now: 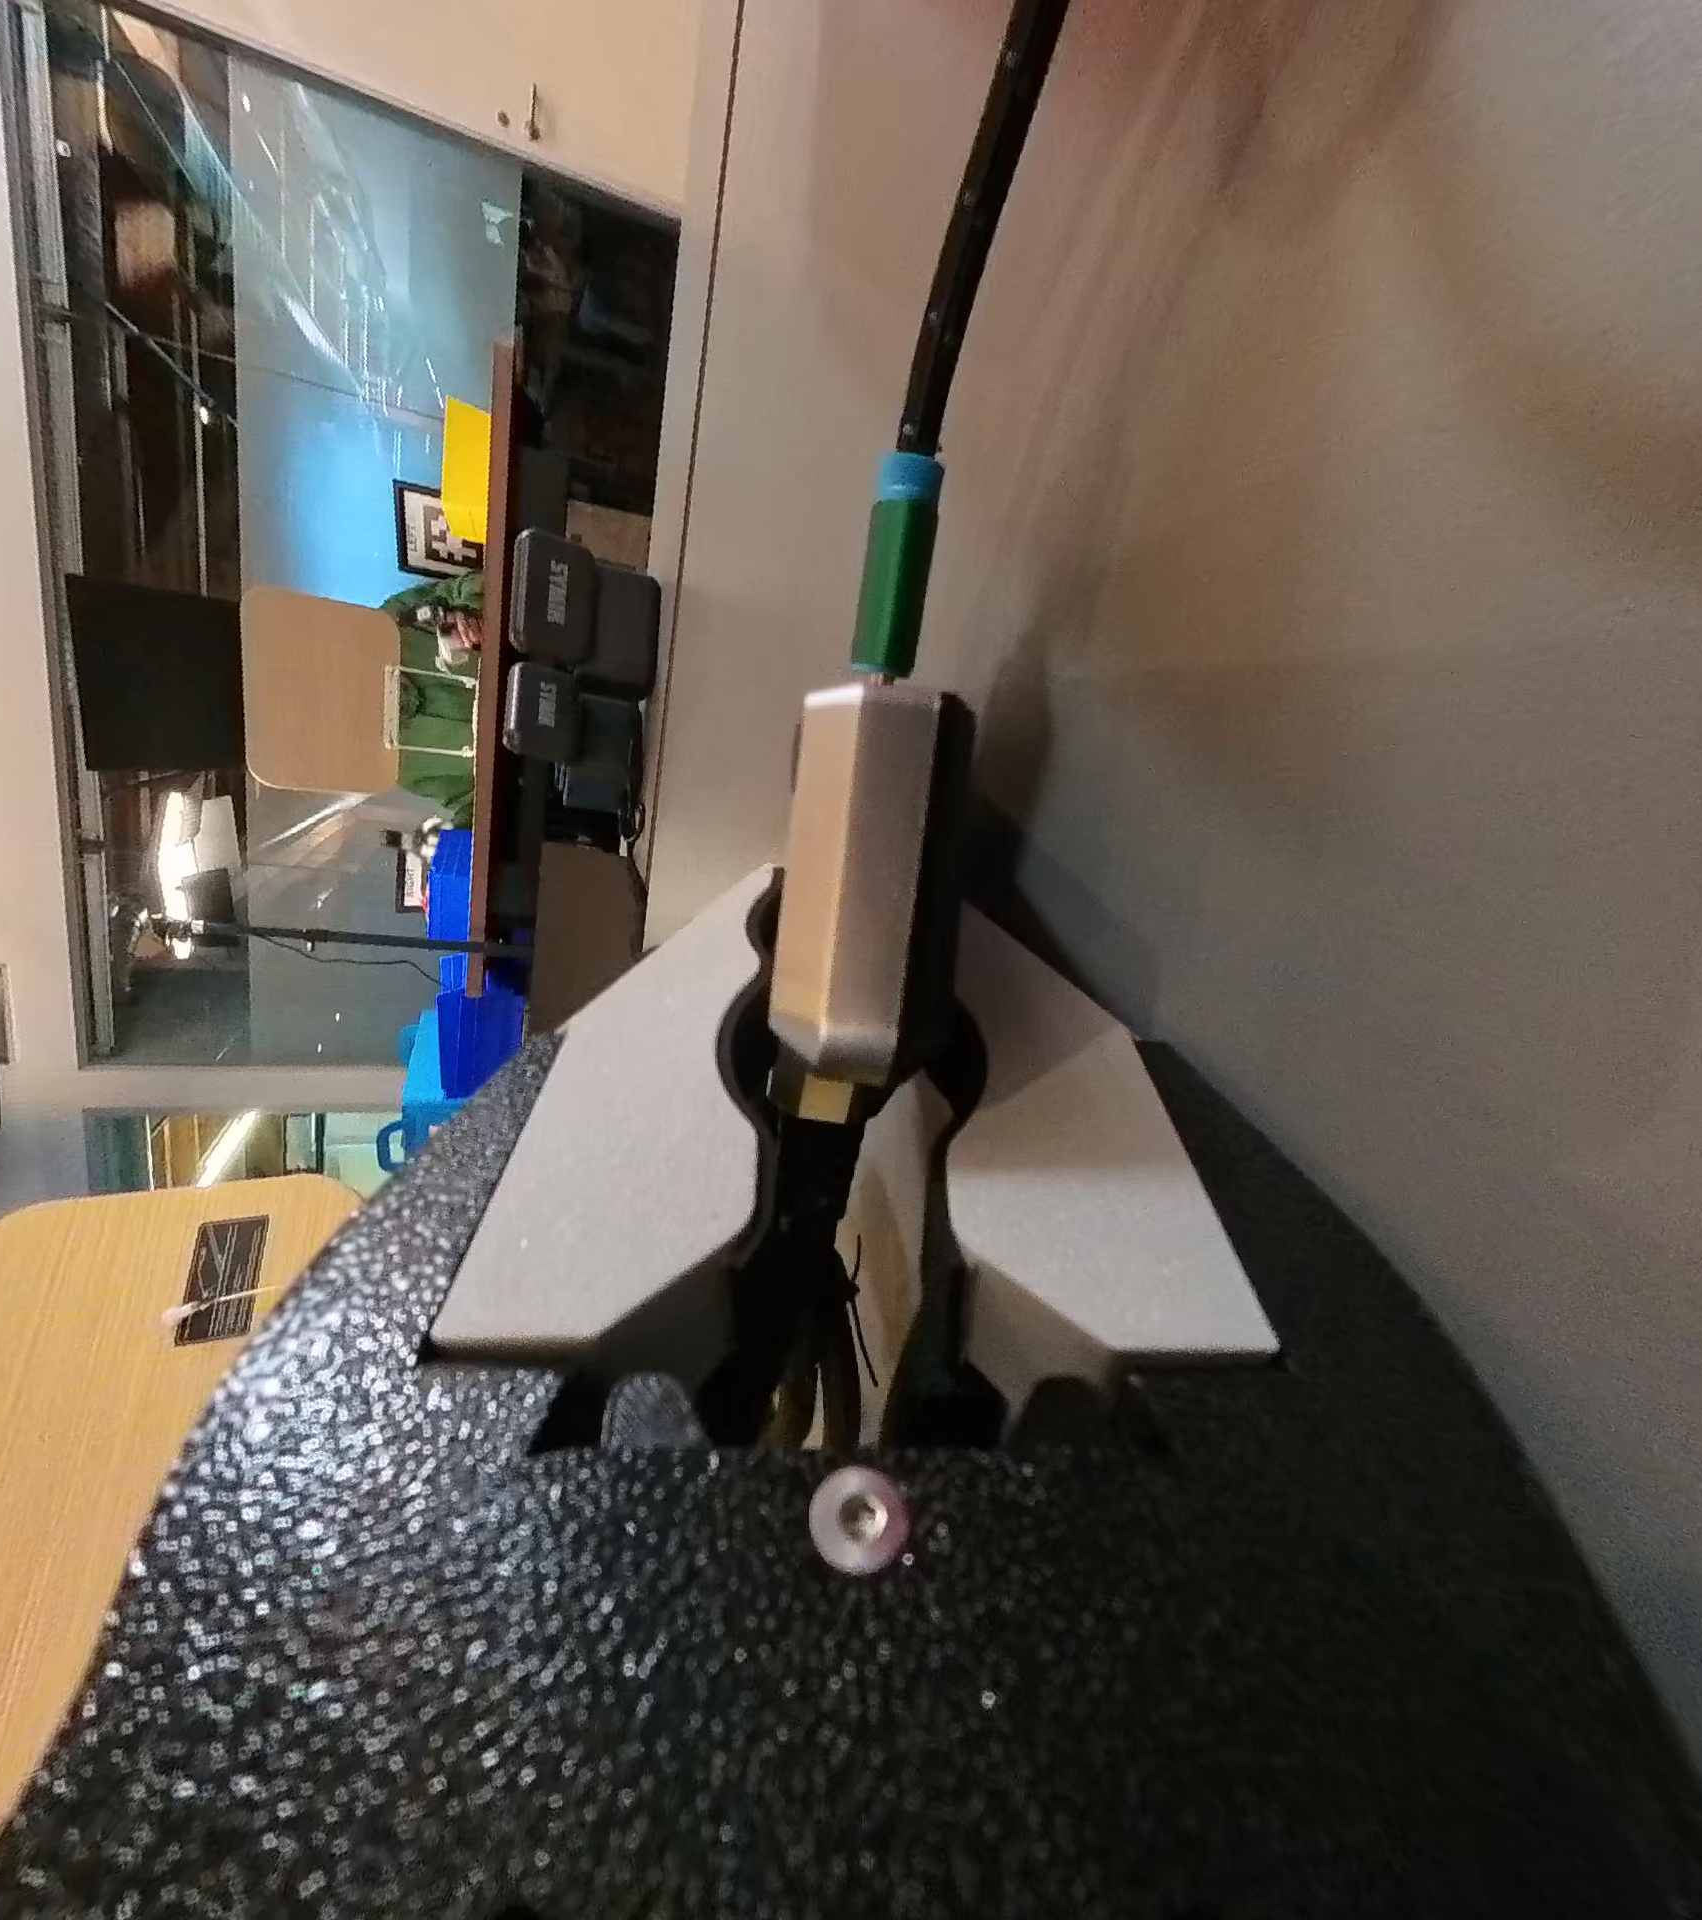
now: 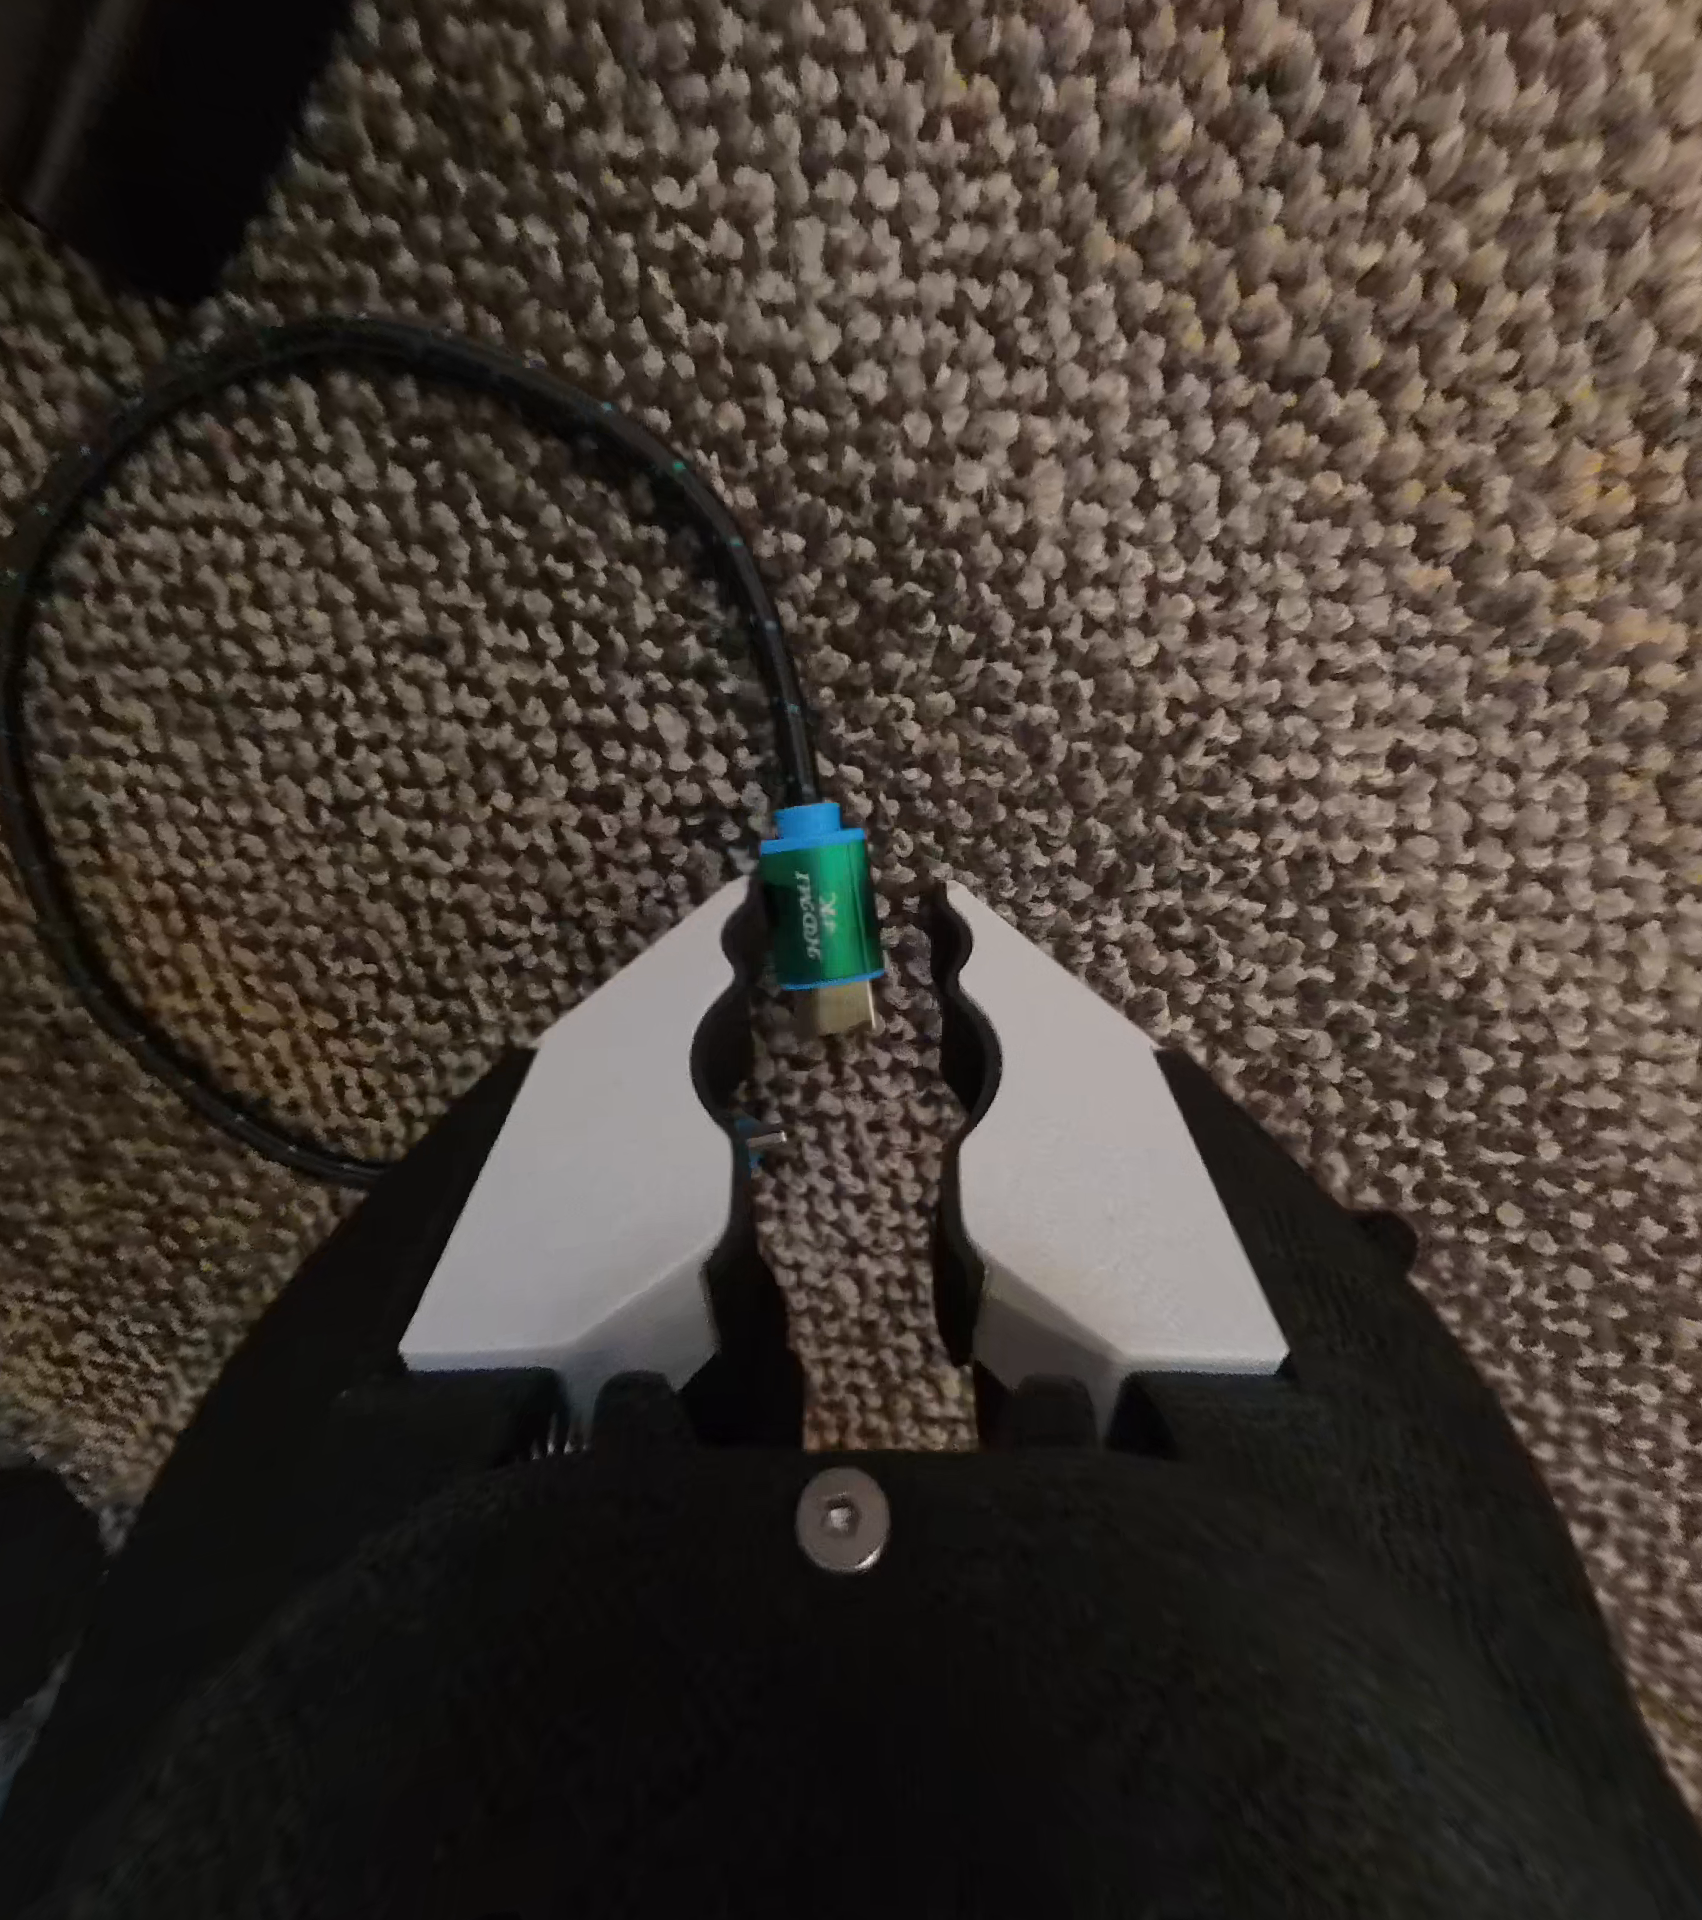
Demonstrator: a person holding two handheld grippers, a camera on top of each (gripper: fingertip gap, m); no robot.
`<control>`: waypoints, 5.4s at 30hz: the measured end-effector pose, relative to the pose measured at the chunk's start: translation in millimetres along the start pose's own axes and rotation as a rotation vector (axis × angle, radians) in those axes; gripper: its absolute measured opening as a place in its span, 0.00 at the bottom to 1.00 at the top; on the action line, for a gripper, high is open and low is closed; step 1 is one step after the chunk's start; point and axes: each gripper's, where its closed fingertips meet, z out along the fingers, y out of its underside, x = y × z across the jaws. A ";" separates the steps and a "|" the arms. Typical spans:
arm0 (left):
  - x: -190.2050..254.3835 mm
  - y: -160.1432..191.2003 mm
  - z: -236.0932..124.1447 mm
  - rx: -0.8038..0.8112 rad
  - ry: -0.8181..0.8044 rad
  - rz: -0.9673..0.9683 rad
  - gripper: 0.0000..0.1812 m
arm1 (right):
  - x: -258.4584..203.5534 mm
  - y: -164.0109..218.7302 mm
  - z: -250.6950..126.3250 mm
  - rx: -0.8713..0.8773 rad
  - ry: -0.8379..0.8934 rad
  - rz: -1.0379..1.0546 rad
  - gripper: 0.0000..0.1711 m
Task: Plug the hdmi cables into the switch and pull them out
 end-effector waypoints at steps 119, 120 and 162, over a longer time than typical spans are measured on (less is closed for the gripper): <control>-69.0 12.5 39.8 0.280 0.029 -0.363 0.12 | -533.4 -40.9 -822.1 0.953 -1.308 -1.416 0.02; -69.2 9.7 36.8 0.289 0.036 -0.361 0.12 | -527.5 -41.0 -840.1 0.975 -1.454 -1.353 0.02; -58.8 -3.6 16.0 0.337 0.349 -0.611 0.11 | -507.7 -13.2 -701.0 0.859 -0.153 -2.250 0.14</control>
